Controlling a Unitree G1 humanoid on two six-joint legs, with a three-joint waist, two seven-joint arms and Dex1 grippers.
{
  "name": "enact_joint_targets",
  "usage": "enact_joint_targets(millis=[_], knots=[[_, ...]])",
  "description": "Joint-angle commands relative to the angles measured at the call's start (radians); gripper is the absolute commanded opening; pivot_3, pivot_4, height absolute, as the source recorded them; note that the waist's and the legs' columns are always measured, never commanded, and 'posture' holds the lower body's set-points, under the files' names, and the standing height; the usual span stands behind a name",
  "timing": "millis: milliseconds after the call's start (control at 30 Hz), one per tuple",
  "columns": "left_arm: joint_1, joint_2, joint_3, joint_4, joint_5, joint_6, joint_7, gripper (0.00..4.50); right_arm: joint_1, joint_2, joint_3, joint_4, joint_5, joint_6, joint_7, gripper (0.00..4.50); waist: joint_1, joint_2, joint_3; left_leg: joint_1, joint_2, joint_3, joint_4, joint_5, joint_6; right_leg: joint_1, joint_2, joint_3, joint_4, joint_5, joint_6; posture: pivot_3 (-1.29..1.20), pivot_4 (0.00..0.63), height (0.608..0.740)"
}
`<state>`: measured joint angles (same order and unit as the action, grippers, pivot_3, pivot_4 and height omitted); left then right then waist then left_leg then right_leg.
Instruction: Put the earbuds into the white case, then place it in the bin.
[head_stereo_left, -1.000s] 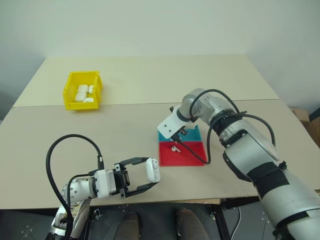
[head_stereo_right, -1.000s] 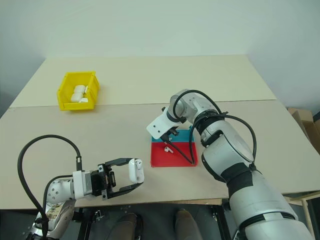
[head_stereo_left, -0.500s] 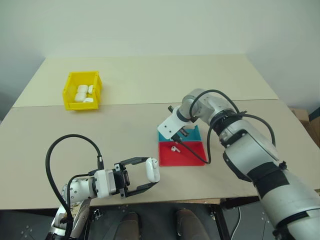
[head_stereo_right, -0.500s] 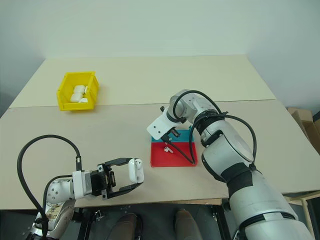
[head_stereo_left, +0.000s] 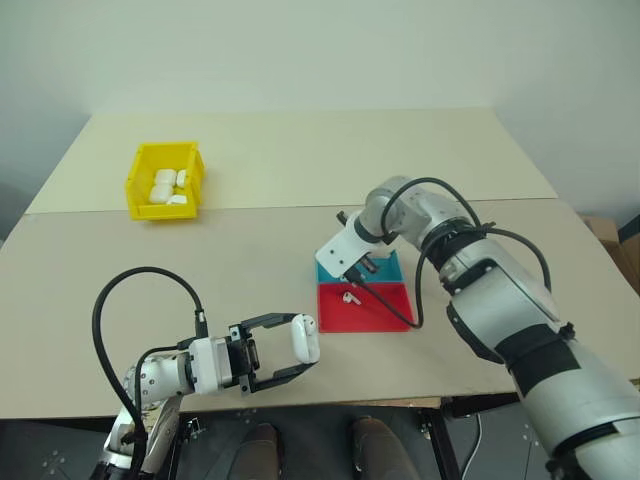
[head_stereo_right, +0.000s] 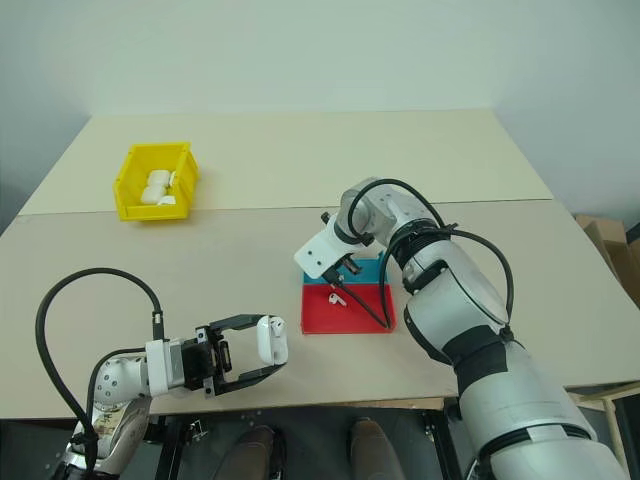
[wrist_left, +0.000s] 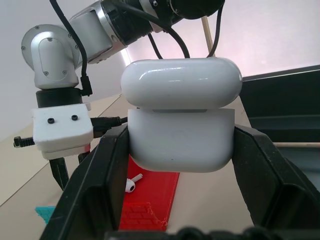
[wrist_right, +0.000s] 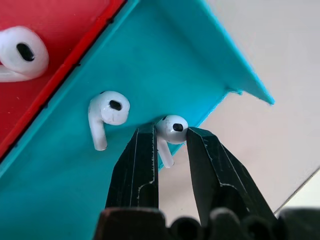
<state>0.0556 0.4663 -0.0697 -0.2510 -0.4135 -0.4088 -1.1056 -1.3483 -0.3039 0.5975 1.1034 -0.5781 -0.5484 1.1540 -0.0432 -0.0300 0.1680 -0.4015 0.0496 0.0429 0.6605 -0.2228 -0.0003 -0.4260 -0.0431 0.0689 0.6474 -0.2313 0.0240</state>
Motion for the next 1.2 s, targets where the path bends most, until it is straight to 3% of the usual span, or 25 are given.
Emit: enact_joint_targets(millis=[33,233,400,533,633,800,1200], knots=[[-0.059,-0.046,0.004,-0.027,-0.037,0.030,0.076,2.76,0.003,-0.061,-0.174,-0.213,0.161,0.184,0.014,0.67,0.004,0.000,0.000,-0.001,0.000,-0.001,0.000,0.000,0.000,0.000,0.000,0.000,0.000,0.000,0.000,0.00,0.150,0.740],[-0.159,-0.104,0.005,-0.115,-0.165,0.191,0.180,2.76,0.247,-0.216,-0.524,-0.973,0.518,0.829,0.103,0.67,0.030,0.000,0.000,-0.006,0.000,-0.005,0.000,0.000,0.000,-0.001,0.000,-0.004,-0.003,0.000,0.001,0.00,0.150,0.740],[-0.203,-0.105,0.019,-0.159,-0.280,0.322,0.206,2.76,0.452,-0.307,-0.766,-1.480,0.866,1.263,0.078,0.67,0.029,0.000,0.000,-0.007,-0.001,-0.006,0.000,-0.001,0.001,0.000,-0.001,-0.004,-0.006,0.000,0.002,0.00,0.150,0.740],[-0.217,-0.090,0.034,-0.164,-0.351,0.372,0.148,2.76,0.561,-0.241,-0.984,-1.702,1.229,1.524,-0.064,0.67,0.018,0.000,0.000,-0.003,0.000,-0.006,0.000,-0.001,0.001,0.002,0.001,-0.003,-0.005,0.000,0.002,0.00,0.150,0.740],[-0.220,-0.073,0.039,-0.188,-0.398,0.431,0.137,2.76,0.660,-0.181,-1.095,-1.791,1.495,1.597,-0.190,0.67,0.016,0.000,0.000,-0.001,0.000,-0.006,0.000,-0.001,0.001,0.004,0.002,-0.003,-0.004,0.000,0.002,0.00,0.150,0.740],[-0.244,-0.098,0.031,-0.167,-0.391,0.438,0.111,2.76,0.767,-0.177,-1.061,-1.843,1.723,1.598,-0.383,0.67,0.015,0.000,0.000,0.000,-0.001,-0.005,0.001,0.000,0.002,0.005,0.002,-0.001,-0.005,-0.003,0.007,0.00,0.150,0.740],[-0.282,-0.173,0.014,-0.117,-0.358,0.425,0.065,2.76,0.779,-0.199,-0.877,-1.796,1.858,1.520,-0.570,0.67,0.009,0.000,0.000,-0.004,-0.001,-0.006,0.001,0.000,0.002,0.003,0.002,-0.001,-0.007,-0.003,0.007,0.00,0.150,0.740]])
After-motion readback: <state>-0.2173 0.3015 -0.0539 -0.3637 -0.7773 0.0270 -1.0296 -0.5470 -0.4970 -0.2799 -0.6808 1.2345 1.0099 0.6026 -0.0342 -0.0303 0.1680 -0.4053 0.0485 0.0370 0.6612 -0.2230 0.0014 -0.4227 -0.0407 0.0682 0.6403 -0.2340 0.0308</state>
